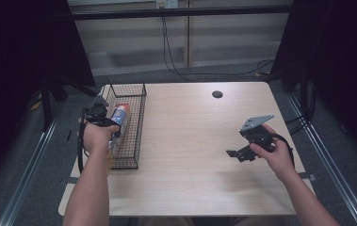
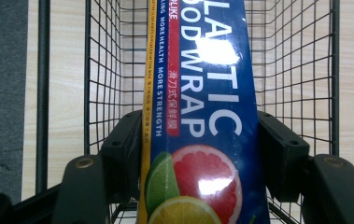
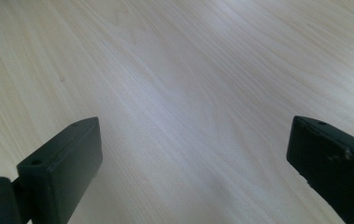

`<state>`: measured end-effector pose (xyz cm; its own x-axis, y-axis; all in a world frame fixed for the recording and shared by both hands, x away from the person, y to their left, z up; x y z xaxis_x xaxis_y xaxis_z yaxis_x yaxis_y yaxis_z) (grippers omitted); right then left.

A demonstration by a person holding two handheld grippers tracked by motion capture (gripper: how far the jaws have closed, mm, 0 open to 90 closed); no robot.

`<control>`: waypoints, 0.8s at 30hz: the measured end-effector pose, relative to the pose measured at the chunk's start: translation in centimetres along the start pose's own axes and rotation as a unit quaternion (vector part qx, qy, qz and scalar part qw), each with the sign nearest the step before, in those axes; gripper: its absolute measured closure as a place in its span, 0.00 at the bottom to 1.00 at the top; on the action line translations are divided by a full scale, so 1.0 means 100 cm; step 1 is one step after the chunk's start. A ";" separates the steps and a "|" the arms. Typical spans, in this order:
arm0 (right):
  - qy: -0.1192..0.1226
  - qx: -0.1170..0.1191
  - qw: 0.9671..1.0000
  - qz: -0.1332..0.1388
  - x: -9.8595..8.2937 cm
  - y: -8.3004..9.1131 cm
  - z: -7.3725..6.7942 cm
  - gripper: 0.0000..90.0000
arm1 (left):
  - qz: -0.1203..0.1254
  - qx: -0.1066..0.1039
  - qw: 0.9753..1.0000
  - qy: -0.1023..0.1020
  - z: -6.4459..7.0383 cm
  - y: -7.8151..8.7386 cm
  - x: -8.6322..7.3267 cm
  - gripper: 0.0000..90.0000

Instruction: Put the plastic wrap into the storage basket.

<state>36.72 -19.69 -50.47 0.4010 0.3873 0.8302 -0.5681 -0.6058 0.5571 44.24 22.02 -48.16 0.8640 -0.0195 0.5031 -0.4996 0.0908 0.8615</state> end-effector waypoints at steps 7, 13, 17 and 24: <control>0.002 0.002 1.000 0.002 0.000 -0.001 0.000 0.04 | 0.027 -0.001 1.000 -0.016 -0.002 0.013 0.014 0.39; 0.006 0.004 1.000 0.000 0.000 -0.002 -0.001 0.04 | 0.034 -0.021 0.999 -0.013 0.004 0.019 0.019 0.36; 0.003 0.002 1.000 -0.001 0.000 -0.001 -0.002 0.04 | 0.037 -0.031 0.999 -0.024 0.007 0.021 0.020 0.34; 0.004 0.001 1.000 -0.005 -0.002 -0.002 -0.002 0.04 | 0.048 -0.061 0.996 -0.040 0.018 0.025 0.024 0.30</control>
Point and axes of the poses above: each handheld gripper's, and its own axes: y roughly backward along the jaws, x roughly out of its top, z roughly to its right, the point moved 10 cm from there along -y, roughly forward along the jaws, and after that the axes turned 13 degrees about z, right-handed, at the moved point
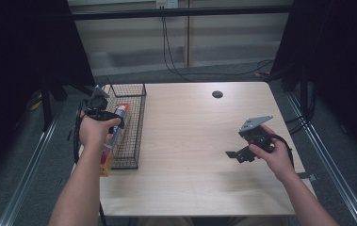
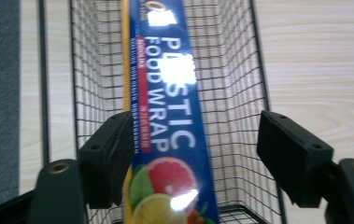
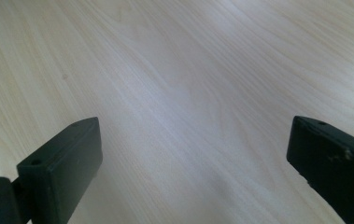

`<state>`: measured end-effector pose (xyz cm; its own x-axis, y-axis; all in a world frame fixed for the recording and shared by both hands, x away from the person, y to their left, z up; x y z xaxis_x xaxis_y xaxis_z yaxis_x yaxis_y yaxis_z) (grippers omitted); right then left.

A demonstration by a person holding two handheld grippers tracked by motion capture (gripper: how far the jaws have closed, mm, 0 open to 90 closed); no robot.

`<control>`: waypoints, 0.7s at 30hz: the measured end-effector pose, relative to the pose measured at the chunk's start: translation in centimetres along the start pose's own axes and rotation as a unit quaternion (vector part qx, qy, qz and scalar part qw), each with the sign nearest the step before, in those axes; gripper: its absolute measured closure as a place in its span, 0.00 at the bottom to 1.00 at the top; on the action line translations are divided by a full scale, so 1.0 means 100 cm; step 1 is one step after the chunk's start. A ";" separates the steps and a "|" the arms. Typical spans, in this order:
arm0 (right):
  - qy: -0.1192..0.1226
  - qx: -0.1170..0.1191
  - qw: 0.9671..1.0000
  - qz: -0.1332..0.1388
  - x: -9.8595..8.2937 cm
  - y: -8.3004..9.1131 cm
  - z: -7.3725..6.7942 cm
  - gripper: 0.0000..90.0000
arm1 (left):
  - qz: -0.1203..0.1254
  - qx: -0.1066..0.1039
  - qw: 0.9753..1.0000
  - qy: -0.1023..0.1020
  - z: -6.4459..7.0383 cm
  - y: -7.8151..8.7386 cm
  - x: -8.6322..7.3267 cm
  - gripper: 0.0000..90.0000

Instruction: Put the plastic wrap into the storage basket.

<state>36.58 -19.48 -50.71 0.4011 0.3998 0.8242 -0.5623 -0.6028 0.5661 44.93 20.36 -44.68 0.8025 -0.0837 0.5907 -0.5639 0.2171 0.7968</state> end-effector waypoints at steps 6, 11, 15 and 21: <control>0.005 0.003 1.000 -0.005 -0.002 -0.002 -0.003 0.04 | 0.016 -0.023 1.000 -0.011 0.009 0.002 0.004 0.27; 0.004 0.008 1.000 -0.008 -0.005 -0.005 -0.006 0.04 | 0.027 -0.043 0.998 -0.026 0.021 0.004 0.005 0.24; 0.007 0.010 1.000 -0.010 -0.006 -0.007 -0.007 0.04 | 0.033 -0.057 0.997 -0.036 0.029 0.004 0.006 0.22; 0.008 0.012 1.000 -0.012 -0.007 -0.009 -0.009 0.04 | 0.043 -0.076 0.995 -0.052 0.038 0.005 0.006 0.20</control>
Point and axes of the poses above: each handheld gripper's, and its own axes: y roughly backward along the jaws, x roughly out of its top, z roughly to its right, the point moved 10 cm from there along -y, roughly forward along the jaws, and after that the axes turned 13 degrees about z, right-handed, at the moved point
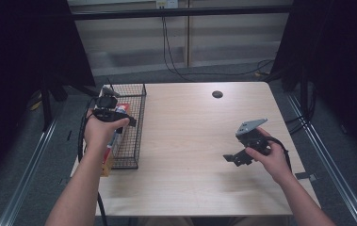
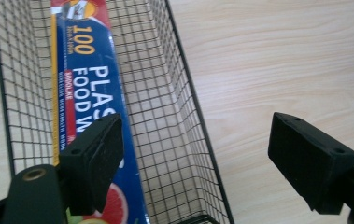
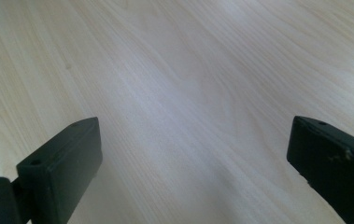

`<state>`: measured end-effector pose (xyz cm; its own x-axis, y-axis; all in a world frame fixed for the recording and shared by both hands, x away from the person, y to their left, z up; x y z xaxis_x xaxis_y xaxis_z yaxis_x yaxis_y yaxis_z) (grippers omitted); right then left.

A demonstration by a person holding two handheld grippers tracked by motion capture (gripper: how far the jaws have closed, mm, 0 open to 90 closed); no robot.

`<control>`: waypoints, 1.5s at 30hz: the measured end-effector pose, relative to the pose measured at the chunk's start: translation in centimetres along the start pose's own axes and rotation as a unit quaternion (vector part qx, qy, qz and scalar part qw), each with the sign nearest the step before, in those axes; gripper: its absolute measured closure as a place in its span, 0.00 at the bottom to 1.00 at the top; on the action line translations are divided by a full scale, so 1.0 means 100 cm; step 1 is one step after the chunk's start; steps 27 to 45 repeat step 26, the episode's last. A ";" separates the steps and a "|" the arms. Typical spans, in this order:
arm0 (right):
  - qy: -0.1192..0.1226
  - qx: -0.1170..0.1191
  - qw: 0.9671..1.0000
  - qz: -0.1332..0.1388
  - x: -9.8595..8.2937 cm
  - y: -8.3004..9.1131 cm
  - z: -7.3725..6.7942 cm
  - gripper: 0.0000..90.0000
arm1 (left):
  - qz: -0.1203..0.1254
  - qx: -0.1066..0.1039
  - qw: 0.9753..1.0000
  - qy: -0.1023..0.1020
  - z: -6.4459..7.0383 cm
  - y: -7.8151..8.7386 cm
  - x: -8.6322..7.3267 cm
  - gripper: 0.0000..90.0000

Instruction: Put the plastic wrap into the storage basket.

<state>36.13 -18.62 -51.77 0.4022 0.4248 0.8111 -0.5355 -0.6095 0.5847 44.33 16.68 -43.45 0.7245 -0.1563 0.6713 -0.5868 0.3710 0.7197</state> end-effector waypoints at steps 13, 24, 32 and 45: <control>-0.010 -0.004 1.000 -0.005 -0.006 -0.001 0.001 0.04 | 0.025 -0.057 0.998 -0.033 0.034 -0.001 -0.003 0.18; -0.019 -0.008 1.000 -0.010 -0.012 0.000 0.004 0.04 | 0.039 -0.090 0.994 -0.054 0.060 -0.005 -0.007 0.18; -0.017 -0.008 1.000 -0.012 -0.016 -0.003 0.005 0.04 | 0.040 -0.098 0.992 -0.062 0.068 -0.007 -0.010 0.17; -0.017 -0.008 1.000 -0.012 -0.016 -0.003 0.005 0.04 | 0.040 -0.098 0.992 -0.062 0.068 -0.007 -0.010 0.17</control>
Point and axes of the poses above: each handheld gripper's, and its own axes: y roughly backward along the jaws, x roughly out of its top, z roughly to its right, the point moved 10 cm from there along -y, roughly forward along the jaws, and after that the axes turned 13 degrees about z, right-handed, at the moved point
